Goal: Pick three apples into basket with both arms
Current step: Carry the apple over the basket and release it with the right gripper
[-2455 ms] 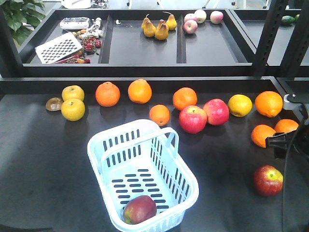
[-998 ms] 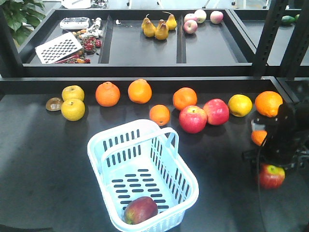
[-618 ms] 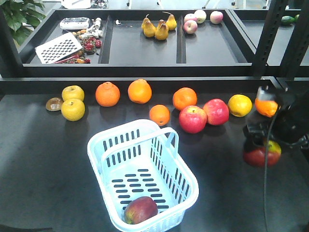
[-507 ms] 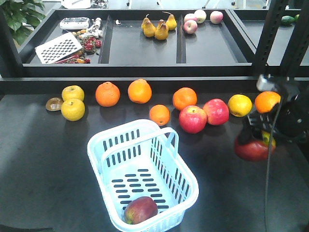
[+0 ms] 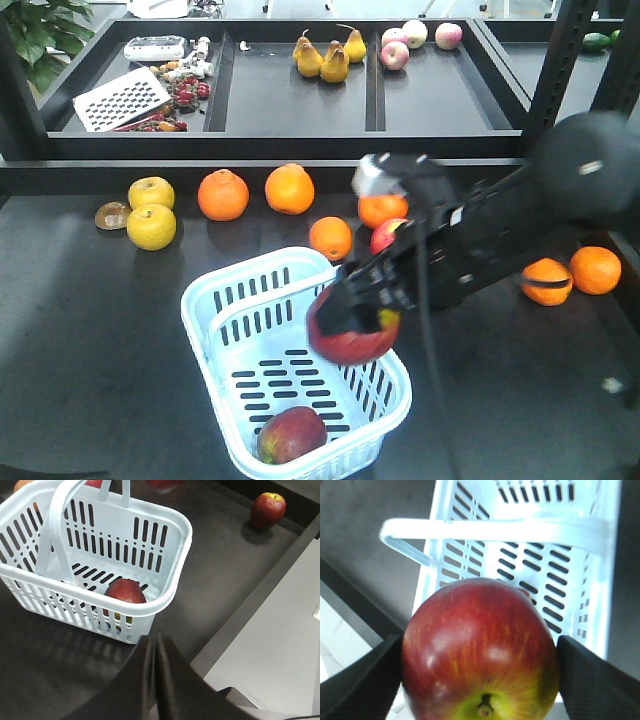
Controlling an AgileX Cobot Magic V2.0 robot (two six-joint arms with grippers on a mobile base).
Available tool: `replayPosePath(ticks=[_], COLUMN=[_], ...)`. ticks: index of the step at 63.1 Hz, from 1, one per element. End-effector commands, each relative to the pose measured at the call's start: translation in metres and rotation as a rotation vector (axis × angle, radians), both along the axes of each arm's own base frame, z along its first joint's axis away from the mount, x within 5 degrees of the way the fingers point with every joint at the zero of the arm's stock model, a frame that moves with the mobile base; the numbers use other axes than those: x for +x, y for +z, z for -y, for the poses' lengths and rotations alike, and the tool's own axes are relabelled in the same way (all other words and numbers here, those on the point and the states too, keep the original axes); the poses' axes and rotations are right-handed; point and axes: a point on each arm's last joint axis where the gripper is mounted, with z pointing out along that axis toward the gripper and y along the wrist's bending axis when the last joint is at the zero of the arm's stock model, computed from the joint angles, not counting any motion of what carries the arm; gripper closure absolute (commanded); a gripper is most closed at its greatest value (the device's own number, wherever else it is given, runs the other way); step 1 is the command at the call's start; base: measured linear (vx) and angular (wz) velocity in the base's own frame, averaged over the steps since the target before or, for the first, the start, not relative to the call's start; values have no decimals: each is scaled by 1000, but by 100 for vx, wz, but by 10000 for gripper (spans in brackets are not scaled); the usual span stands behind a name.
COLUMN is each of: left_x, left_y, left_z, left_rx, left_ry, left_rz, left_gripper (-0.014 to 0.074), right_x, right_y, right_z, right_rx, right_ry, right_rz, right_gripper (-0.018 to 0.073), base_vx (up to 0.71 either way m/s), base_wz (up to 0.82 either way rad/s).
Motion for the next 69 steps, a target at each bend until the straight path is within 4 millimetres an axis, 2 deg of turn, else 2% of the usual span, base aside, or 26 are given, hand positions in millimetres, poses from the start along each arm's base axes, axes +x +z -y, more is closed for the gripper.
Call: replayPosePath(ticks=[1, 6, 9, 18, 25, 32, 40, 46, 53, 65, 69], left_x=[4, 4, 4, 4, 4, 4, 4, 4, 4, 4, 4], left_y=[12, 12, 12, 12, 12, 12, 12, 12, 12, 12, 12], left_z=[1, 1, 1, 1, 1, 1, 1, 1, 1, 1, 1], left_rx=[-63, -63, -63, -63, -63, -63, -63, -63, -62, -62, -62], left_ry=[32, 32, 32, 32, 32, 32, 32, 32, 32, 32, 32], left_rz=[44, 44, 44, 44, 44, 44, 44, 43, 44, 44, 44], left_gripper=[603, 603, 603, 603, 603, 603, 603, 603, 603, 603, 603], right_x=[5, 11, 14, 18, 19, 19, 18, 14, 5, -14, -16], right_y=[2, -11, -17, -26, -25, -25, -26, -23, -10, 23, 30], right_z=[-12, -19, -21, -23, -23, -23, -22, -20, -11, 21, 35], right_rx=[31, 24, 18, 12, 13, 10, 6, -12, -53, -236, -328], right_ry=[-13, -10, -14, -20, -20, -10, -2, 15, 21, -52, -119], right_rz=[36, 8, -3, -21, -14, -6, -14, -20, -10, 112, 152], right_gripper=[401, 275, 167, -65, -147, -146, -98, -17, 155, 569, 573], base_vx=[0, 0, 0, 0, 0, 0, 0, 0, 0, 0, 0], base_wz=[0, 0, 0, 0, 0, 0, 0, 0, 0, 0, 0])
